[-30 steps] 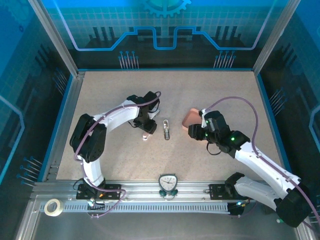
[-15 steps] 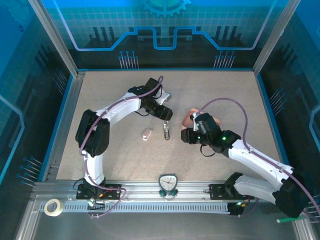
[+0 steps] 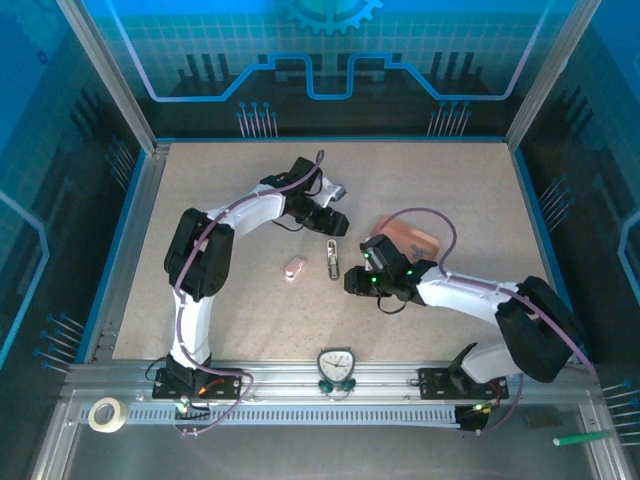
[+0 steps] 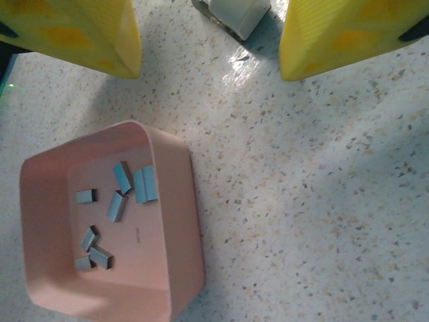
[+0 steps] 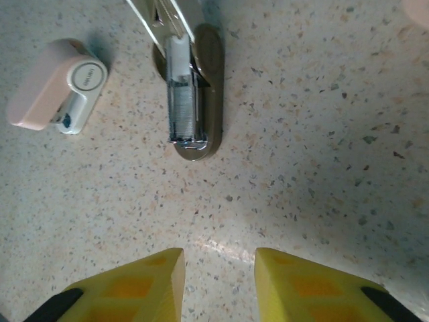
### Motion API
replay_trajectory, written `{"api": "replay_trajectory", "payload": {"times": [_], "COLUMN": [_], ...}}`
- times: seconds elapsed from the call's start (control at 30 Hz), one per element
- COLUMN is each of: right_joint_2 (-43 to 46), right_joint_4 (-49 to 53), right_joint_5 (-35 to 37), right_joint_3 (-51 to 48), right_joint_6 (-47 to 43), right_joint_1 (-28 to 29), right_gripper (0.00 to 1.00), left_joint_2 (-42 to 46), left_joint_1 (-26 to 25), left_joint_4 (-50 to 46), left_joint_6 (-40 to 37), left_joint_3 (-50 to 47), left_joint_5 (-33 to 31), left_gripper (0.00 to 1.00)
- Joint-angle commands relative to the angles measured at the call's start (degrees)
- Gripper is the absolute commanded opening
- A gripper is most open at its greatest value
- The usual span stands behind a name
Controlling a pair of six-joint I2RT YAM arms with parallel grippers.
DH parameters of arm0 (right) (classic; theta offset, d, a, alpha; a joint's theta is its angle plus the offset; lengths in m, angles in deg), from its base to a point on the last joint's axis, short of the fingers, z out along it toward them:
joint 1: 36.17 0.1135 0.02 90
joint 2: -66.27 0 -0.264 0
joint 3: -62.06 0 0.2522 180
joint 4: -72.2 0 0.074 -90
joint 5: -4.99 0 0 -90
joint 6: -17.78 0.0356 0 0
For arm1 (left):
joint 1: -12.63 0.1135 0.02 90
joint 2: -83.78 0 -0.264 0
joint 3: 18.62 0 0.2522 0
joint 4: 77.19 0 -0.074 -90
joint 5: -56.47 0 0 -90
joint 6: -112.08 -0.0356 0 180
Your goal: Load the staples into the stapler
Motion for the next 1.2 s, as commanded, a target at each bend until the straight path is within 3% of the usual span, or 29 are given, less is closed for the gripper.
{"api": "replay_trajectory", "payload": {"times": [0.0, 0.1, 0.73, 0.93, 1.03, 1.17], "right_joint_2": [-2.2, -3.7, -10.8, -11.5, -11.6, -11.5], "right_joint_4": [-4.4, -5.7, -9.6, -10.5, -10.5, -10.7], "right_joint_5": [-0.8, -1.1, -2.1, -2.1, -2.3, -2.3], "right_joint_3": [-0.2, -0.4, 1.4, 1.3, 1.4, 1.2], "right_joint_6": [2.0, 2.2, 1.5, 1.4, 1.3, 1.4], "right_joint_1": [-0.5, -0.9, -3.1, -3.4, -3.5, -3.5], "right_gripper": [0.33, 0.32, 0.26, 0.25, 0.25, 0.26], "left_joint_2": [-1.9, -2.2, 2.2, 4.5, 5.6, 7.3], "left_joint_1": [0.0, 0.0, -0.4, -1.4, -2.1, -2.7], "left_joint_4": [0.8, 0.8, 3.9, 4.0, 4.0, 3.5], "left_joint_6": [0.6, 1.0, 2.6, 1.8, 1.6, 1.6], "left_joint_3": [-0.4, -0.7, -8.5, -11.1, -11.6, -11.4], "left_joint_5": [3.6, 3.7, 6.5, 5.5, 4.3, 2.9], "left_gripper": [0.55, 0.49, 0.37, 0.37, 0.46, 0.48]}}
